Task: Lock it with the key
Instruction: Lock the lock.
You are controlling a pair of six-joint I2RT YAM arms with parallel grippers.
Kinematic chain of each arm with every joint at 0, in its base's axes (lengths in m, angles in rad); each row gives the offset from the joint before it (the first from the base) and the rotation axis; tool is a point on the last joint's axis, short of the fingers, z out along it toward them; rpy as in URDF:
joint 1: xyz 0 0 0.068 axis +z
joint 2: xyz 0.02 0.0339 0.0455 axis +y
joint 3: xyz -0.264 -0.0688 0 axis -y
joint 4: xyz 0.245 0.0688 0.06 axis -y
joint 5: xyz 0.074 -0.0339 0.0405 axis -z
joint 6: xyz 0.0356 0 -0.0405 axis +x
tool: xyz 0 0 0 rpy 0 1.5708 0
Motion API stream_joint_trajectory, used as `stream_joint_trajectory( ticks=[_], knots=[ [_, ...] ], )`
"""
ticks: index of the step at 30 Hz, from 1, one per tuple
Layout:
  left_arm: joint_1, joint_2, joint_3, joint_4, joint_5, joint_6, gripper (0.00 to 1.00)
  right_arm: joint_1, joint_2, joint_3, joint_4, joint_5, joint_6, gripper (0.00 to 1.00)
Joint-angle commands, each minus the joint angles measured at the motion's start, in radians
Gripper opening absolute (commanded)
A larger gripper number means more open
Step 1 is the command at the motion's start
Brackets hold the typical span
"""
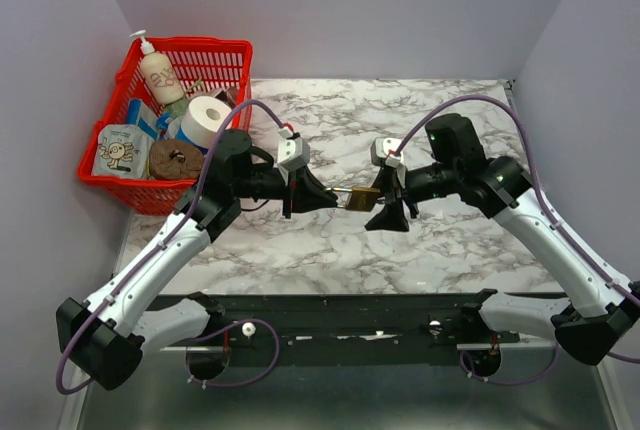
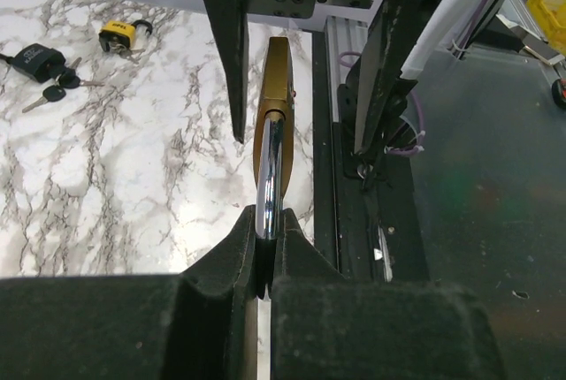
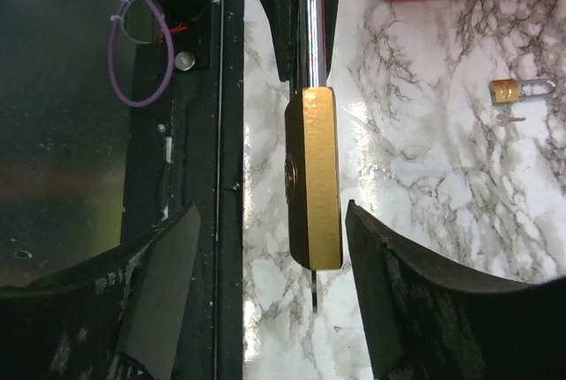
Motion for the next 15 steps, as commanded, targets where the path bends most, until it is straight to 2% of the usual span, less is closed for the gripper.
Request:
stream_joint_trajectory(
  ticks=[1,3,5,6,9,10,11,15],
  knots=[
    [0.0,-0.01,0.043,0.12,0.024,-0.047,0.0,0.013,0.028,0.011,0.025,0.002,-0.028,0.6],
    [0.002,-0.011,0.043,0.124,0.023,-0.047,0.0,0.015,0.032,0.011,0.022,-0.002,-0.027,0.47],
    [0.0,-0.011,0.04,0.127,0.021,-0.051,0.0,0.016,0.032,0.01,0.021,-0.006,-0.024,0.39],
    [0.002,-0.013,0.039,0.128,0.021,-0.053,0.0,0.018,0.031,0.01,0.021,-0.012,-0.022,0.31],
    [0.002,-0.011,0.037,0.139,0.021,-0.06,0.0,0.022,0.034,0.013,0.021,-0.028,-0.019,0.17],
    [0.0,-0.011,0.037,0.145,0.021,-0.067,0.0,0.022,0.032,0.013,0.021,-0.028,-0.018,0.07],
    [0.0,-0.01,0.036,0.156,0.023,-0.079,0.0,0.024,0.034,0.016,0.025,-0.025,-0.007,0.01],
    [0.0,-0.003,0.034,0.18,0.02,-0.102,0.0,0.027,0.037,0.021,0.047,-0.028,0.007,0.01]
  ],
)
